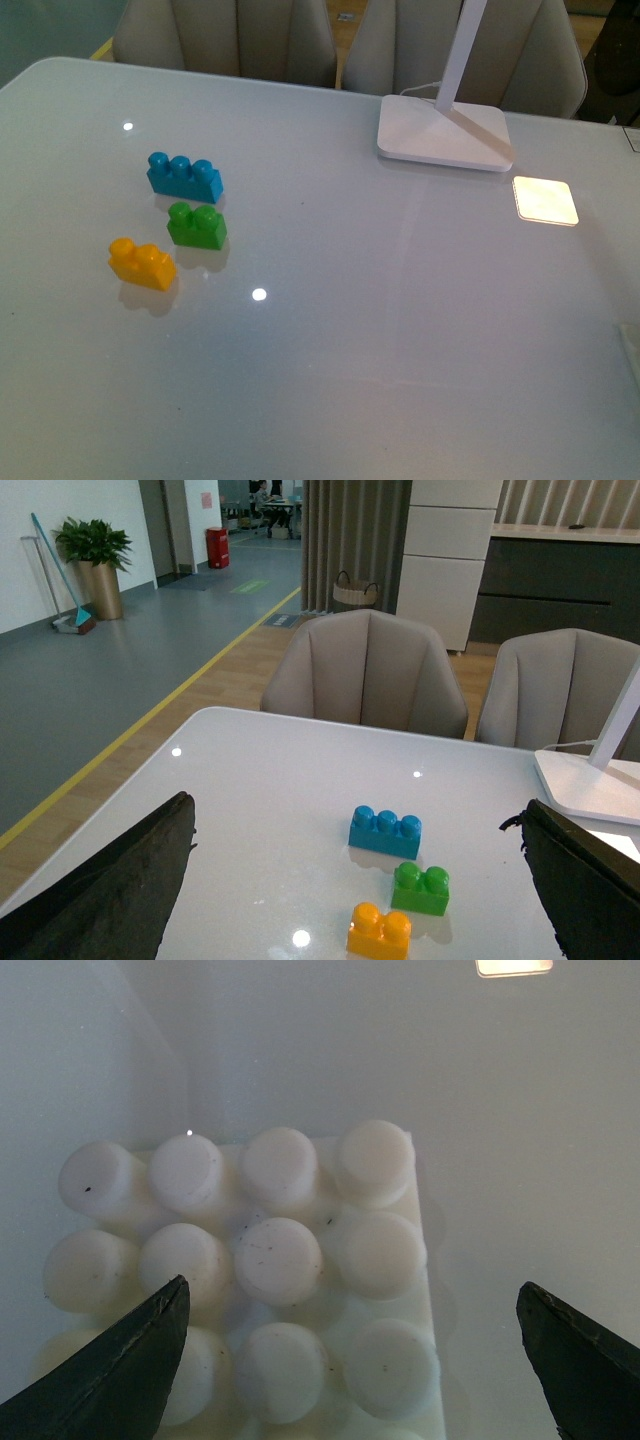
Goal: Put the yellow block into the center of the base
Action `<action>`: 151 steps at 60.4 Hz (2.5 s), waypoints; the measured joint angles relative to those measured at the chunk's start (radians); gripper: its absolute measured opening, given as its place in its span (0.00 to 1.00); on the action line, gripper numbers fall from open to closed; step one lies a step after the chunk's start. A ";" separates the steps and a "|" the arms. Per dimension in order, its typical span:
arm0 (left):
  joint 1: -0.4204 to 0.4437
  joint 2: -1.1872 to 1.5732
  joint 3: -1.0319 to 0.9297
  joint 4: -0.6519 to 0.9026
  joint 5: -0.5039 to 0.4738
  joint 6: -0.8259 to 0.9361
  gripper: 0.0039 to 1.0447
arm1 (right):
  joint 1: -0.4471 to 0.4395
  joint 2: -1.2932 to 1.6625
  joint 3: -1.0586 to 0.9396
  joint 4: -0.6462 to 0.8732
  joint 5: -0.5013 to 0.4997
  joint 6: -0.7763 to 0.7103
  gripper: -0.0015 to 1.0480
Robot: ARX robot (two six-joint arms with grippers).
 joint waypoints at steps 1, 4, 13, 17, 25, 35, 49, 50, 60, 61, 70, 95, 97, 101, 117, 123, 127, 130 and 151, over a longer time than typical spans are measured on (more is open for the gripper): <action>0.000 0.000 0.000 0.000 0.000 0.000 0.93 | 0.003 0.003 0.001 0.004 0.002 0.003 0.91; 0.000 0.000 0.000 0.000 0.000 0.000 0.93 | 0.008 0.008 0.003 0.014 0.003 0.008 0.91; 0.000 0.000 0.000 0.000 0.000 0.000 0.93 | 0.020 0.037 0.008 0.041 0.011 0.016 0.91; 0.000 0.000 0.000 0.000 0.000 0.000 0.93 | 0.026 0.053 0.008 0.048 0.013 0.019 0.91; 0.000 0.000 0.000 0.000 0.000 0.000 0.93 | 0.034 0.073 0.007 0.068 0.009 0.051 0.91; 0.000 0.000 0.000 0.000 0.000 0.000 0.93 | 0.046 0.093 0.006 0.082 0.022 0.072 0.91; 0.000 0.000 0.000 0.000 0.000 0.000 0.93 | 0.074 0.103 -0.005 0.113 0.051 0.131 0.91; 0.000 0.000 0.000 0.000 0.000 0.000 0.93 | 0.076 0.103 -0.005 0.114 0.054 0.134 0.91; 0.000 0.000 0.000 0.000 0.000 0.000 0.93 | 0.120 0.103 -0.015 0.133 0.082 0.170 0.91; 0.000 0.000 0.000 0.000 0.000 0.000 0.93 | 0.124 0.103 -0.016 0.134 0.085 0.172 0.91; 0.000 0.000 0.000 0.000 0.000 0.000 0.93 | 0.186 0.103 -0.028 0.155 0.119 0.212 0.91; 0.000 0.000 0.000 0.000 0.000 0.000 0.93 | 0.494 0.129 -0.032 0.224 0.306 0.398 0.91; 0.000 0.000 0.000 0.000 0.000 0.000 0.93 | 0.527 0.129 -0.020 0.214 0.335 0.424 0.91; 0.000 0.000 0.000 0.000 0.000 0.000 0.93 | 0.589 0.129 0.005 0.195 0.388 0.466 0.91; 0.000 0.000 0.000 0.000 0.000 0.000 0.93 | 0.792 0.130 0.096 0.117 0.511 0.575 0.92; 0.000 0.000 0.000 0.000 0.000 0.000 0.93 | 0.885 0.131 0.143 0.069 0.554 0.616 0.92; 0.000 0.000 0.000 0.000 0.000 0.000 0.93 | 0.932 0.131 0.173 0.037 0.581 0.642 0.92; 0.000 0.000 0.000 0.000 0.000 0.000 0.93 | 0.964 0.131 0.198 0.011 0.600 0.661 0.92; 0.000 0.000 0.000 0.000 0.000 0.000 0.93 | 1.136 0.146 0.398 -0.184 0.696 0.774 0.92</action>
